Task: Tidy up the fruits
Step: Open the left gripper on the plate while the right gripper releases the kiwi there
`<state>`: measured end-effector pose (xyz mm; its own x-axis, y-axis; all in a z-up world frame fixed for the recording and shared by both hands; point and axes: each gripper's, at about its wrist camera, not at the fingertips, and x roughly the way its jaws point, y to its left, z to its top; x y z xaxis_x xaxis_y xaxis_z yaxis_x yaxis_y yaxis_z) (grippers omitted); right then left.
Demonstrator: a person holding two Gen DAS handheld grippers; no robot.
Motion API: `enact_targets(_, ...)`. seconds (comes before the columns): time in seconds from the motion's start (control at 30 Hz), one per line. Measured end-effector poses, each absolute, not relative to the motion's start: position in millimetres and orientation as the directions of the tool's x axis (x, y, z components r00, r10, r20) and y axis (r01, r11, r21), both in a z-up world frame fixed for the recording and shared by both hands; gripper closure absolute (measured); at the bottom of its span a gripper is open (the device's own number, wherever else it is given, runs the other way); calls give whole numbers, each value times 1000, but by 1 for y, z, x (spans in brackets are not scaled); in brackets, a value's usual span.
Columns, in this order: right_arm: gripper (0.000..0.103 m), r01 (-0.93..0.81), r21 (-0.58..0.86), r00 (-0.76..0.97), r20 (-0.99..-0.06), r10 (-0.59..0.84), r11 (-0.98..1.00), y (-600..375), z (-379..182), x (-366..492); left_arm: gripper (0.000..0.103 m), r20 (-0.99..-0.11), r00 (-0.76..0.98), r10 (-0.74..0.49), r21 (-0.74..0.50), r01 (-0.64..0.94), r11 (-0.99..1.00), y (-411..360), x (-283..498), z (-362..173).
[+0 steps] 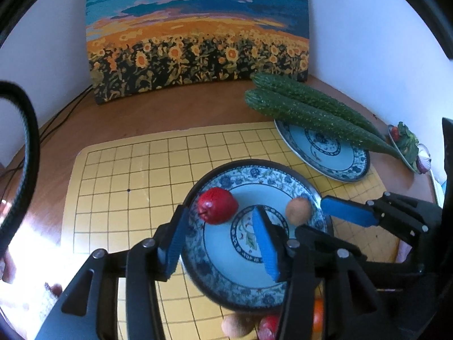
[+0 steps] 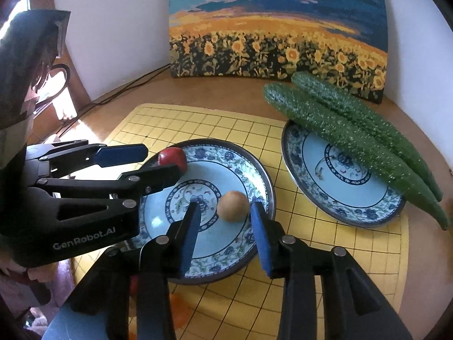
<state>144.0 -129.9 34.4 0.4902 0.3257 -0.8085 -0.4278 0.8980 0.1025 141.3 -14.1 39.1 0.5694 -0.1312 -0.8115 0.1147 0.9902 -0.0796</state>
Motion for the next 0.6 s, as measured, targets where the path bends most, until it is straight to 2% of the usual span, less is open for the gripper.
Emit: enact_targets(0.6,65,-413,131,517,-781,351,901,-126,57,99,50,-802,580,-140,-107,92,990,0,96,54)
